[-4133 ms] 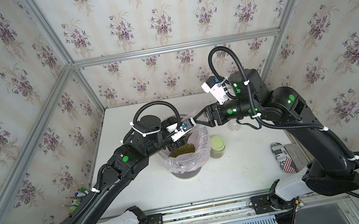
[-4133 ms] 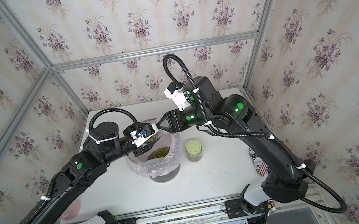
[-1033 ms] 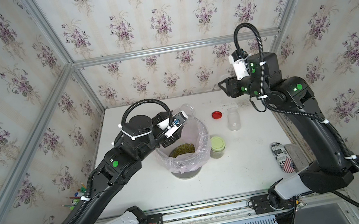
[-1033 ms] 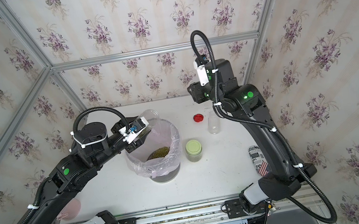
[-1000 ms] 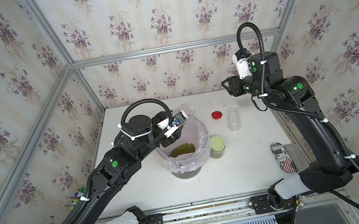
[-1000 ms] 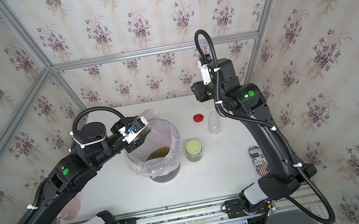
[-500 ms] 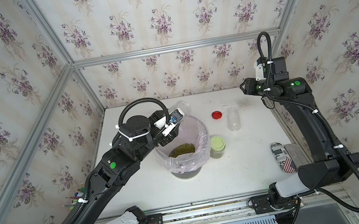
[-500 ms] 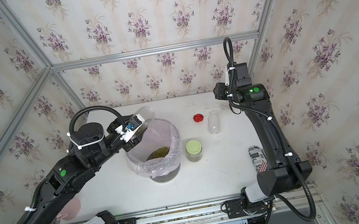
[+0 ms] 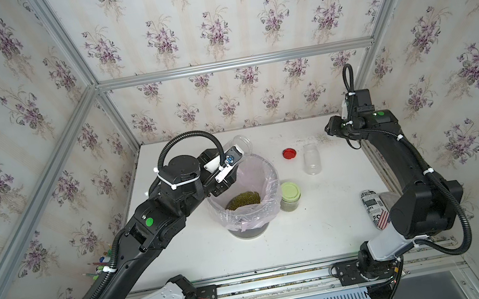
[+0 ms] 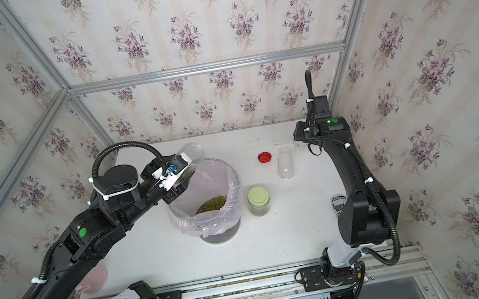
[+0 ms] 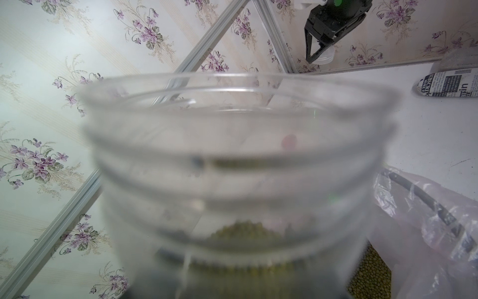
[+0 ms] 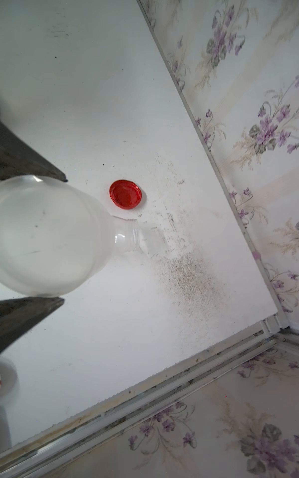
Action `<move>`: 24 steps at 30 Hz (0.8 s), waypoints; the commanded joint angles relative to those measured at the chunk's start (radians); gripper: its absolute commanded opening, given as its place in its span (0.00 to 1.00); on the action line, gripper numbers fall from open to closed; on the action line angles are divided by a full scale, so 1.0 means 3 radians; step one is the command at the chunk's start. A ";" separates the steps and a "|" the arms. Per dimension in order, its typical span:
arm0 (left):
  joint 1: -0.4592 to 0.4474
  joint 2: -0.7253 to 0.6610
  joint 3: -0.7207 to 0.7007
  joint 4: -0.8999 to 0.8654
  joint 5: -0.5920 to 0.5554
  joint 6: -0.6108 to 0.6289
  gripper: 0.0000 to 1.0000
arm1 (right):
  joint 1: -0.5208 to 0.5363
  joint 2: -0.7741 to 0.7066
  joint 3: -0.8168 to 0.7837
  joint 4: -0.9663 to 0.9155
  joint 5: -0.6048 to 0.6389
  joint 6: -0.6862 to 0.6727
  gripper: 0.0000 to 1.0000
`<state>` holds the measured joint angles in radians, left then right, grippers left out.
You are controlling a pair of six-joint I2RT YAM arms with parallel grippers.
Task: Empty moldy mung beans from jars
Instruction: Place the lid at the center of the board.
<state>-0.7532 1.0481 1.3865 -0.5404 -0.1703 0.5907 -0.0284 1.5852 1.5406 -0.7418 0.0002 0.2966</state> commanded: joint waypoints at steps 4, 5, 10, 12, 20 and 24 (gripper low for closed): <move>0.0003 0.0009 -0.0009 0.0082 -0.0041 -0.0031 0.42 | -0.0210 0.0084 -0.0262 0.0299 -0.0027 0.0230 0.37; 0.0000 0.0009 -0.0009 0.0080 -0.0041 -0.0039 0.42 | -0.0224 0.0132 -0.0267 0.0316 -0.0031 0.0238 0.37; 0.0001 -0.0041 -0.0062 0.0083 -0.0035 -0.0077 0.42 | -0.0308 0.0474 -0.0169 0.0320 -0.0039 0.0289 0.37; 0.0000 -0.0043 -0.0101 0.0084 -0.0055 -0.0067 0.42 | -0.0359 0.0601 -0.0165 0.0282 0.0023 0.0292 0.36; 0.0000 -0.0028 -0.0123 0.0101 -0.0018 -0.0084 0.42 | -0.0606 0.0919 -0.0243 0.0380 0.0061 0.0276 0.36; 0.0001 -0.0012 -0.0151 0.0100 0.0004 -0.0108 0.41 | -0.0626 0.1136 -0.0196 0.0399 0.0084 0.0289 0.36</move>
<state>-0.7532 1.0447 1.3430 -0.5549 -0.1799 0.5724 -0.2111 1.8973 1.4700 -0.6415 0.0151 0.3676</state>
